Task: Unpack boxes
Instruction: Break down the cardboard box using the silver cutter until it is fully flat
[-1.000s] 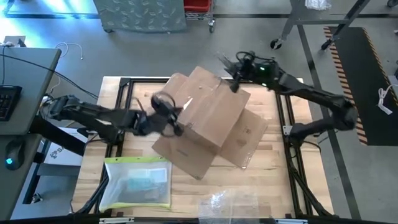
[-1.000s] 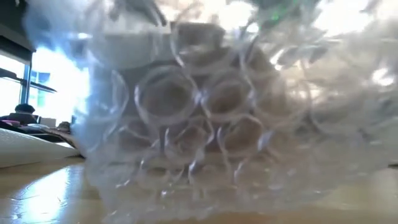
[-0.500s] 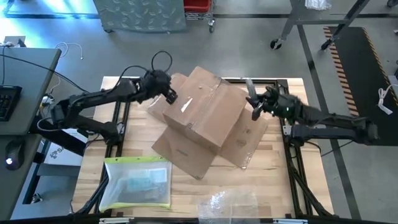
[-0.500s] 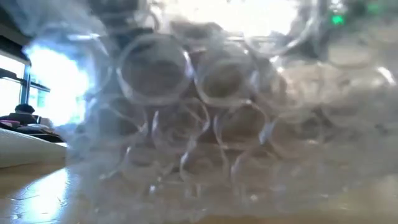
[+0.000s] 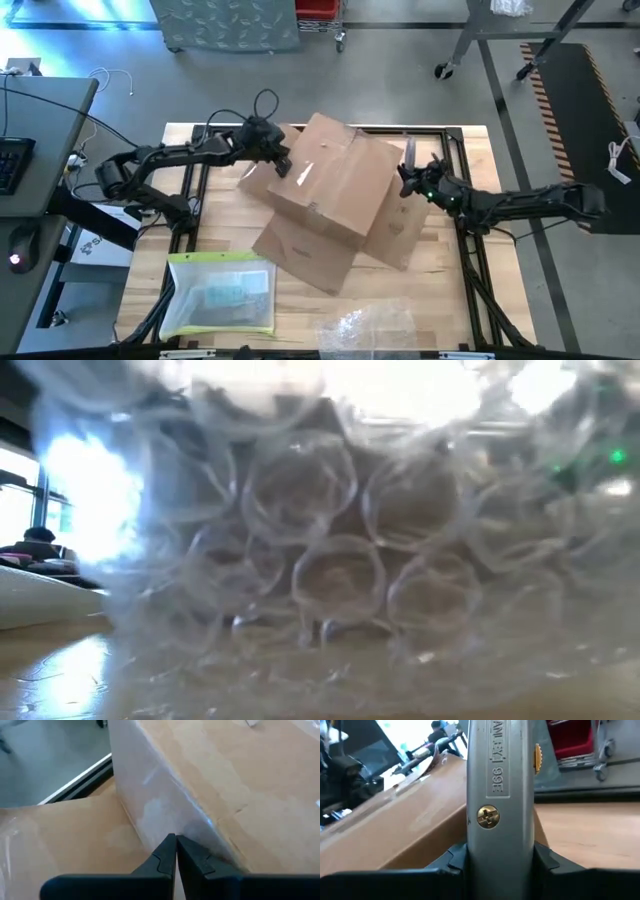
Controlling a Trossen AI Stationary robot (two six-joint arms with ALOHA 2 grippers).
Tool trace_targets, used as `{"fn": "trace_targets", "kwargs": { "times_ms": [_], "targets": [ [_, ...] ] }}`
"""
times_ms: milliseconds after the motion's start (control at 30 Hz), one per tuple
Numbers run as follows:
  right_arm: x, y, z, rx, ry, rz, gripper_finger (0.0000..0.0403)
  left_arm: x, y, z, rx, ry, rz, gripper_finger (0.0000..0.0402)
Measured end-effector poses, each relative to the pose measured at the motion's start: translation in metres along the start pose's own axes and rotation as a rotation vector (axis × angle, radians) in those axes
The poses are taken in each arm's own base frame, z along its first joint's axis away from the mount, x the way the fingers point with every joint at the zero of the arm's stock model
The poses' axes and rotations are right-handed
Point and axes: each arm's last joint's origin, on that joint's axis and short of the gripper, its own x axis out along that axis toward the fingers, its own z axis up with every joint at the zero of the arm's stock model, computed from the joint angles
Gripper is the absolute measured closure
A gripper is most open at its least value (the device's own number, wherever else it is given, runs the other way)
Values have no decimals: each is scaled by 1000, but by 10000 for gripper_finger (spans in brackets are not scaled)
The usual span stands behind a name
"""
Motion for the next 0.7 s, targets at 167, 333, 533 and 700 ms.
{"fn": "trace_targets", "kwargs": {
  "times_ms": [167,333,533,700],
  "targets": [
    [12,17,14,-71,-64,-24,310,-7,-16,2,-22,-15,12,401],
    [30,41,38,-173,-120,-22,310,-33,-41,2,-49,20,48,401],
    [52,74,68,-293,-121,139,310,-77,-70,-18,35,214,66,401],
    [87,89,97,-390,-88,218,310,-111,-87,-25,131,179,173,401]
  ]
}}
